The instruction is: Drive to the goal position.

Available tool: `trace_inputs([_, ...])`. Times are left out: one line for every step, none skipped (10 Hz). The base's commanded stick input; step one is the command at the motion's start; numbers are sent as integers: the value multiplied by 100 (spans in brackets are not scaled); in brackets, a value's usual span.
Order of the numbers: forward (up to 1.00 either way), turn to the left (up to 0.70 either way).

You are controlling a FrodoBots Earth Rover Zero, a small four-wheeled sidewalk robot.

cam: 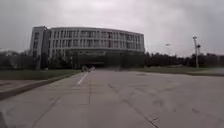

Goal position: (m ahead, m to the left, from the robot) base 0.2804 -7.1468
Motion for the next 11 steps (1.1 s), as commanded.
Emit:
trace_inputs([100, 0])
trace_inputs([100, 0])
trace_inputs([100, 0])
trace_inputs([100, 0])
trace_inputs([100, 0])
trace_inputs([100, 0])
trace_inputs([100, 0])
trace_inputs([100, 0])
trace_inputs([100, 0])
trace_inputs([100, 0])
trace_inputs([100, 0])
